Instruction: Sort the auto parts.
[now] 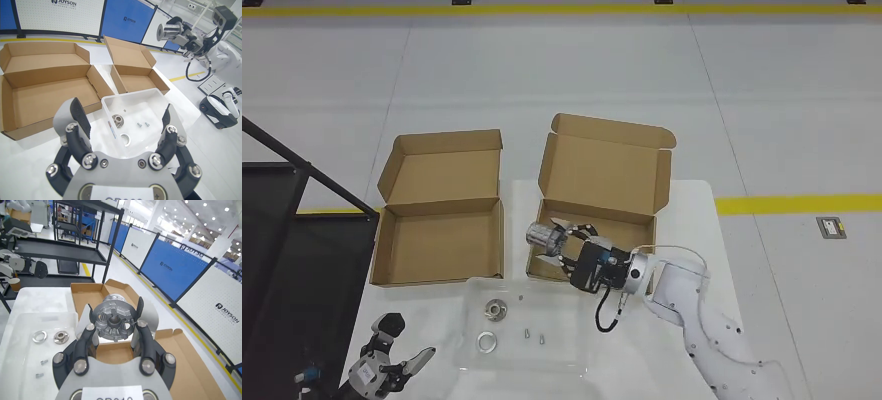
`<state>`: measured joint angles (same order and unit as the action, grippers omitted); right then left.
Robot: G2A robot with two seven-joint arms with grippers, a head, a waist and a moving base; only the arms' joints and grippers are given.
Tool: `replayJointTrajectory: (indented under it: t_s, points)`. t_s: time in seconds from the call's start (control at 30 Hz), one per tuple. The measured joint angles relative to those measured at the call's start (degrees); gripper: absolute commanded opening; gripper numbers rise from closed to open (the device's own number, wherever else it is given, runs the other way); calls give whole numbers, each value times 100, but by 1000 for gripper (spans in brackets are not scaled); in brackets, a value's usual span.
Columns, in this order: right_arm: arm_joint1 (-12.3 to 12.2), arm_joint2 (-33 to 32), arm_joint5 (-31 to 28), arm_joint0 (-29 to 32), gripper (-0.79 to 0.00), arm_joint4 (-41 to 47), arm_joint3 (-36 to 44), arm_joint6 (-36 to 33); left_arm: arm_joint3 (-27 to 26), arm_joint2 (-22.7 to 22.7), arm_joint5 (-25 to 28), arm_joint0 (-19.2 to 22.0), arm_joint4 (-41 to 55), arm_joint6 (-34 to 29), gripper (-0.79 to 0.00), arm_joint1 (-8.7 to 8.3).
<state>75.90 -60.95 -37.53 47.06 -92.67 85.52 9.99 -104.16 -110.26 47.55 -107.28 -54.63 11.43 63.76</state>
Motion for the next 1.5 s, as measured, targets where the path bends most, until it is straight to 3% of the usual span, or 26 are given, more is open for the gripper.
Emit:
replayJointTrajectory:
  t_s: [0.33,0.43,0.73,0.93,1.5]
  points:
    - [544,922,-147,-1864,-785,1822,-2677,-2609,0,0,0,0,0,0,0,0]
    - [716,1173,39,-2262,-785,2135,-3314,-3077,0,0,0,0,0,0,0,0]
    - [1264,1848,338,-3027,-785,2652,-4915,-3712,0,0,0,0,0,0,0,0]
    - [1639,2207,414,-3366,-785,2738,-5684,-3673,0,0,0,0,0,0,0,0]
    - [1664,2231,436,-3392,-785,2726,-5746,-3705,0,0,0,0,0,0,0,0]
